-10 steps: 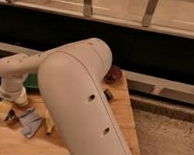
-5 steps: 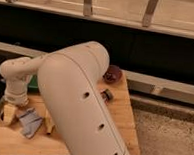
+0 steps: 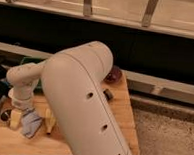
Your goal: Place towel in tray
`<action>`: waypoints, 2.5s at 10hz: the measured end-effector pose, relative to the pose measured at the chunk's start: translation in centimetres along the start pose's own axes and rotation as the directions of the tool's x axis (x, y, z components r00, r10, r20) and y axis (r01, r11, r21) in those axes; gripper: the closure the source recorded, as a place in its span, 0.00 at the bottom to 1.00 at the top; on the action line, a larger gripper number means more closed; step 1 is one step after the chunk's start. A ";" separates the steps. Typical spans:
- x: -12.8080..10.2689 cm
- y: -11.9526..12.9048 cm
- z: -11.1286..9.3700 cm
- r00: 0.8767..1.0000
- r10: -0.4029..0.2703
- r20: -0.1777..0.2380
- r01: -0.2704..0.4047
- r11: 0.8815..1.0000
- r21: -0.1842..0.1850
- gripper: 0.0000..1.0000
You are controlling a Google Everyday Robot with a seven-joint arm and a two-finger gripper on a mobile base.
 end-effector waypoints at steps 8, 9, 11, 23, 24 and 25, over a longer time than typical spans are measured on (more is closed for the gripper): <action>1.5 -2.5 3.9 1.000 -0.010 0.029 0.011 1.000 -0.018 0.20; 1.3 -2.4 4.1 0.999 -0.012 0.034 0.012 1.000 -0.020 0.20; 1.3 -2.5 4.8 0.999 -0.011 0.045 0.012 1.000 -0.019 0.29; 0.0 -2.8 3.5 1.000 -0.018 0.018 0.018 1.000 0.019 1.00; 0.0 -3.3 1.8 1.000 -0.010 0.024 0.009 0.999 0.036 1.00; 0.1 -3.7 0.0 1.000 0.001 0.021 -0.002 0.998 0.059 1.00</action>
